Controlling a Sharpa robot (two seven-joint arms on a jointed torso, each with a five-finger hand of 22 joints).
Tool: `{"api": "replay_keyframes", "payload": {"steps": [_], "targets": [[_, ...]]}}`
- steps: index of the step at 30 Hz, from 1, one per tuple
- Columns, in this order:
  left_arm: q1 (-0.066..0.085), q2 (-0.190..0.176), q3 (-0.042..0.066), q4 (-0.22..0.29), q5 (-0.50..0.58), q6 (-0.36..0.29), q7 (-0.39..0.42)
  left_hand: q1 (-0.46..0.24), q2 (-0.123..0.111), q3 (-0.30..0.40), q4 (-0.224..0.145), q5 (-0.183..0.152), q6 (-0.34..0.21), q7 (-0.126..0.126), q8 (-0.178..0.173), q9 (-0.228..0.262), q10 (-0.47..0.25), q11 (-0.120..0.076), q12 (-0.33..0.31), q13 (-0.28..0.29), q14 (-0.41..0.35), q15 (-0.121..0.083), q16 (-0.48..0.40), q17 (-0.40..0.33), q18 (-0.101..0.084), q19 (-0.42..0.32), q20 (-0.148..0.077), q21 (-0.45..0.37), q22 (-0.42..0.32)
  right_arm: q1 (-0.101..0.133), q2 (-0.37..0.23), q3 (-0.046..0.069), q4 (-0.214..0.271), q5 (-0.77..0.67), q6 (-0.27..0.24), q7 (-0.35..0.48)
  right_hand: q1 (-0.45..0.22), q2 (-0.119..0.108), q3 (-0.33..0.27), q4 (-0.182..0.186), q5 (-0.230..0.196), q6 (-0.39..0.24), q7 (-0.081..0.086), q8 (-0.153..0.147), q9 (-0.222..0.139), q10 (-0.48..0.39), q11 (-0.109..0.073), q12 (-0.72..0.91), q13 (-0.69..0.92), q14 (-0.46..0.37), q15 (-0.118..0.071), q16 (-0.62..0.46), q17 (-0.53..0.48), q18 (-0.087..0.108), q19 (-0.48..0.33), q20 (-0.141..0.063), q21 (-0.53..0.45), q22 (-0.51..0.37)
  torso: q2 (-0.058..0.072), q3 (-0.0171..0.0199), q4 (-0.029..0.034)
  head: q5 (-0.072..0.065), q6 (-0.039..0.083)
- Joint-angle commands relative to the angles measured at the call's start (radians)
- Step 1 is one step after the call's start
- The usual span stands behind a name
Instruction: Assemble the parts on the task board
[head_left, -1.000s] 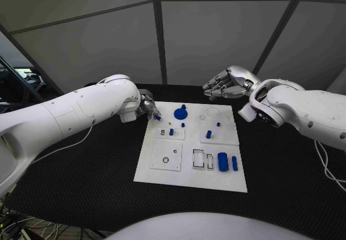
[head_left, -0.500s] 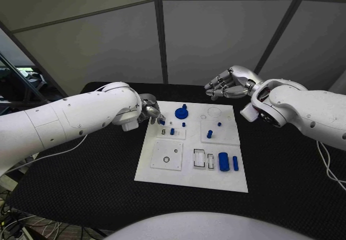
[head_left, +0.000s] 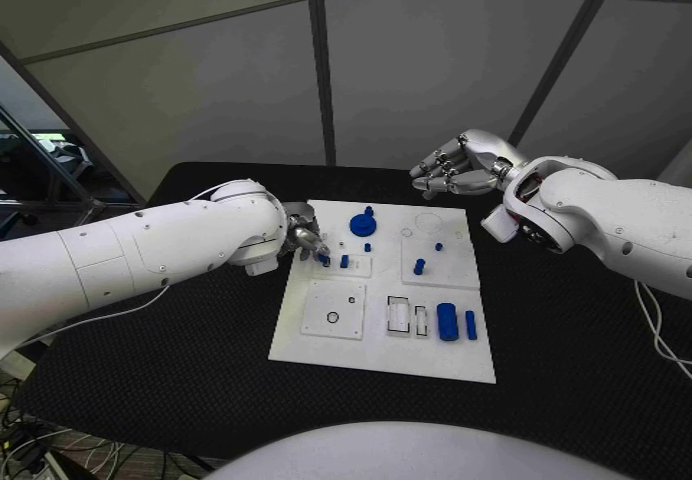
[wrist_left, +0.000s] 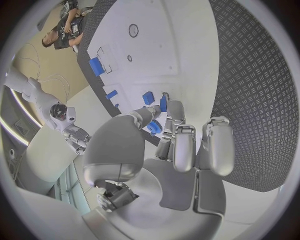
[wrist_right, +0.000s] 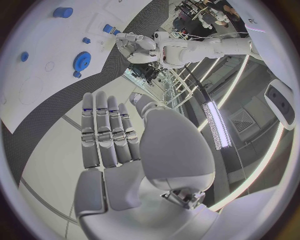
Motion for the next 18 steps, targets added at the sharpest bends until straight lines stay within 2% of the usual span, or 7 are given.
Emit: {"api": "replay_keyframes", "payload": {"steps": [1, 18], "targets": [[-0.001, 0.002, -0.001, 0.002, -0.045, -0.011, -0.009, -0.007, 0.003, 0.106, -0.101, 0.011, 0.008, -0.002, 0.008, 0.003, 0.04, -0.03, 0.007, 0.007, 0.084, -0.008, 0.006, 0.209, -0.022, 0.012, -0.004, 0.003, 0.126, 0.002, 0.0, 0.0, 0.0, 0.0, 0.006, 0.008, 0.005, 0.003, 0.007, -0.002, 0.006, 0.006, -0.001, 0.004, 0.001, 0.007, -0.002, 0.004, -0.002, 0.007, 0.001, -0.006, -0.001, 0.003, 0.008, -0.001, -0.006, -0.002, 0.0, 0.0, -0.0003, 0.001, -0.001], [-0.007, 0.021, -0.003, -0.011, -0.068, -0.017, -0.01, -0.013, 0.001, 0.109, -0.103, 0.02, 0.009, -0.003, 0.012, 0.006, 0.047, -0.031, 0.016, 0.018, 0.084, -0.009, 0.006, 0.209, -0.022, 0.013, -0.004, 0.004, 0.128, 0.002, 0.001, 0.0, 0.0, 0.0, 0.007, 0.01, 0.005, 0.003, 0.007, -0.002, 0.006, 0.006, -0.001, 0.004, 0.001, 0.007, -0.002, 0.004, -0.002, 0.007, 0.001, -0.006, -0.001, 0.003, 0.008, -0.001, -0.006, -0.002, 0.0, 0.0005, -0.0004, 0.001, -0.001]]}}
